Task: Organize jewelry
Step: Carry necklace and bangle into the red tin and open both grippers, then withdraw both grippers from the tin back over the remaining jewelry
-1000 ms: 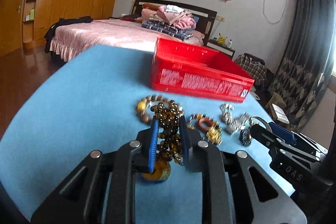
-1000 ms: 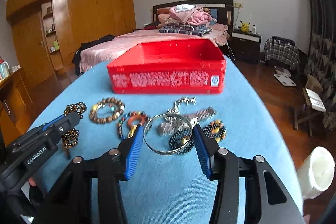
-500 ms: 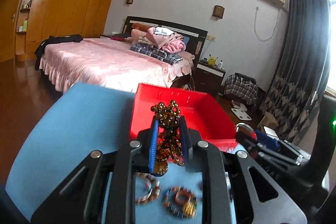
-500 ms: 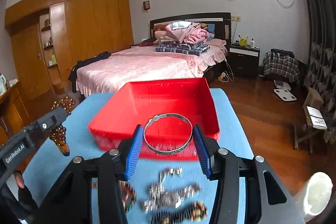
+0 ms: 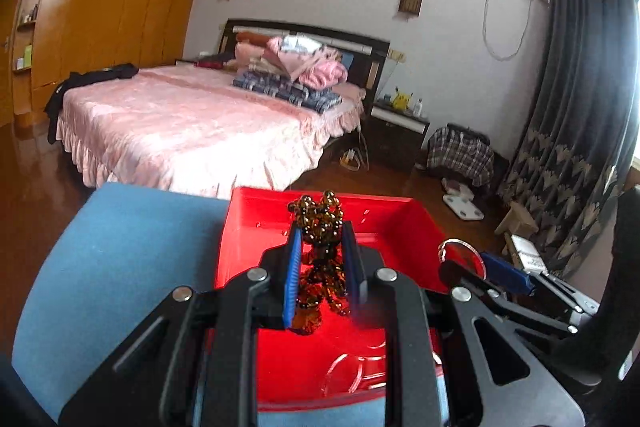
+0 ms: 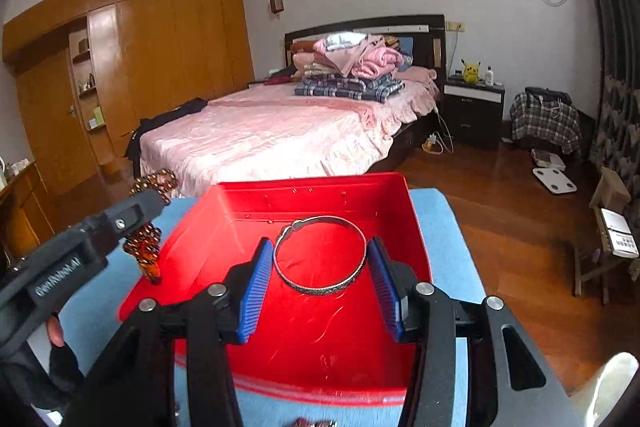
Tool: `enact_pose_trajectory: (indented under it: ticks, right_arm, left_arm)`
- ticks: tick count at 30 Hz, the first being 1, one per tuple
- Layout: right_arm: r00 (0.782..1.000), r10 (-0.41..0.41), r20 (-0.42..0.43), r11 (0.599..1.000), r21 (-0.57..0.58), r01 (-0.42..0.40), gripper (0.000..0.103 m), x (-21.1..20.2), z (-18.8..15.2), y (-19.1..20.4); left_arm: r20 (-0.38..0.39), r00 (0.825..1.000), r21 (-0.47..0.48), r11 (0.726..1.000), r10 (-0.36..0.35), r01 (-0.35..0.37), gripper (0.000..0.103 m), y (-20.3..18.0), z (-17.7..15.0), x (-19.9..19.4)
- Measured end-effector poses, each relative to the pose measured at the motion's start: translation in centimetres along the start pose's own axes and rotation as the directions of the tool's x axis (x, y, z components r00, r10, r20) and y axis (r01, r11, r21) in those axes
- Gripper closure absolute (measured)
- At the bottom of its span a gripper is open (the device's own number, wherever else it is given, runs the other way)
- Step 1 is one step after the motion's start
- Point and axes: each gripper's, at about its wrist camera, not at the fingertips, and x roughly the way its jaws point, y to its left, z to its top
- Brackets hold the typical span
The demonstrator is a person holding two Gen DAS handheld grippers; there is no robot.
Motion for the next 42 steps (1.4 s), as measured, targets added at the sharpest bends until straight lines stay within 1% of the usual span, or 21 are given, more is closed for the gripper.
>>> enact_pose_trajectory:
  ticks: [3, 5, 6, 8, 9, 10, 13, 14, 15, 17, 18, 19, 20, 21, 23, 27, 32, 36, 42]
  right_arm:
    - [1.0, 0.003, -0.027, 1.0, -0.007, -0.003, 0.054, 1.3, -0.3, -0.1]
    - [0.999, -0.004, -0.036, 1.0, -0.01, 0.004, 0.053, 1.7, -0.6, -0.2]
    - [0.999, -0.006, -0.038, 1.0, -0.011, 0.005, 0.05, 1.8, -0.7, -0.3]
    - [0.999, -0.009, -0.035, 1.0, -0.01, 0.008, 0.045, 1.9, -0.8, -0.4]
    - [0.999, -0.013, -0.032, 1.0, -0.01, 0.012, 0.043, 1.7, -0.9, -0.5]
    - [0.999, -0.015, -0.03, 1.0, -0.009, 0.015, 0.041, 1.6, -0.9, -0.5]
    - [1.0, -0.02, -0.022, 1.0, 0.003, 0.02, 0.04, 1.0, -0.8, -0.7]
    - [1.0, -0.021, -0.019, 1.0, 0.008, 0.021, 0.037, 0.9, -0.7, -0.8]
    - [1.0, -0.025, -0.015, 1.0, 0.015, 0.025, 0.034, 0.5, -0.5, -1.0]
    - [1.0, -0.029, -0.006, 0.999, 0.018, 0.029, 0.032, -0.4, -0.7, -1.0]
    - [0.999, -0.032, -0.005, 0.999, 0.015, 0.032, 0.032, -0.6, -0.6, -1.0]
    - [0.999, -0.037, -0.004, 0.999, 0.012, 0.037, 0.03, -1.2, -0.8, -0.9]
    - [0.999, -0.042, -0.002, 0.999, 0.014, 0.042, 0.027, -1.9, -1.1, -0.9]
    - [0.999, -0.044, -0.002, 0.999, 0.023, 0.044, 0.025, -2.5, -1.4, -0.9]
    - [0.999, -0.046, 0.003, 0.998, 0.044, 0.046, 0.024, -3.7, -2.0, -1.0]
    - [0.998, -0.058, 0.0, 0.997, 0.054, 0.058, 0.024, -6.4, -4.3, -1.2]
    - [0.997, -0.063, -0.046, 0.994, 0.087, 0.067, 0.024, -8.6, -7.9, -1.3]
    - [0.993, -0.094, -0.075, 0.992, 0.072, 0.099, 0.024, -9.8, -10.0, -0.8]
    - [0.983, -0.108, -0.147, 0.988, 0.095, 0.123, 0.024, -10.3, -12.5, -0.8]
  left_arm:
    - [-0.044, 0.999, -0.003, 1.0, 0.009, -0.009, 0.085, 0.4, -0.5, 1.7]
    - [-0.067, 0.998, -0.009, 1.0, 0.007, -0.007, 0.084, 1.0, -0.8, 2.2]
    - [-0.085, 0.996, -0.016, 1.0, 0.006, -0.008, 0.083, 1.3, -1.0, 2.6]
    - [-0.081, 0.997, -0.031, 0.999, 0.011, -0.014, 0.081, 1.8, -1.1, 2.5]
    - [-0.079, 0.997, -0.03, 0.999, 0.015, -0.017, 0.078, 2.0, -1.1, 2.5]
    - [-0.078, 0.997, -0.029, 0.999, 0.017, -0.02, 0.07, 2.2, -1.1, 2.4]
    - [-0.078, 0.997, -0.022, 1.0, 0.019, -0.021, 0.068, 2.4, -1.0, 1.9]
    - [-0.077, 0.997, -0.02, 1.0, 0.022, -0.023, 0.064, 2.5, -1.0, 1.6]
    - [-0.074, 0.997, -0.02, 0.999, 0.025, -0.026, 0.062, 2.6, -1.1, 1.0]
    - [-0.068, 0.997, -0.017, 0.999, 0.031, -0.032, 0.049, 2.5, -1.1, 0.1]
    - [-0.061, 0.997, -0.01, 0.999, 0.042, -0.043, 0.046, 2.5, -1.3, -0.8]
    - [-0.056, 0.997, -0.005, 0.999, 0.047, -0.047, 0.041, 2.4, -1.4, -1.5]
    - [-0.053, 0.997, 0.004, 0.999, 0.054, -0.054, 0.037, 2.4, -1.7, -2.3]
    - [-0.052, 0.997, 0.007, 0.998, 0.062, -0.062, 0.035, 2.5, -1.9, -2.8]
    - [-0.051, 0.996, 0.008, 0.998, 0.07, -0.069, 0.031, 2.5, -2.8, -4.5]
    - [-0.056, 0.995, -0.002, 0.997, 0.077, -0.078, 0.028, 2.6, -4.8, -7.0]
    - [-0.089, 0.991, 0.011, 0.995, 0.095, -0.094, 0.028, 2.1, -8.0, -9.4]
    - [-0.111, 0.988, 0.016, 0.995, 0.104, -0.103, 0.028, 1.9, -10.5, -10.6]
    - [-0.147, 0.982, 0.042, 0.992, 0.123, -0.118, 0.028, 1.5, -13.5, -11.9]
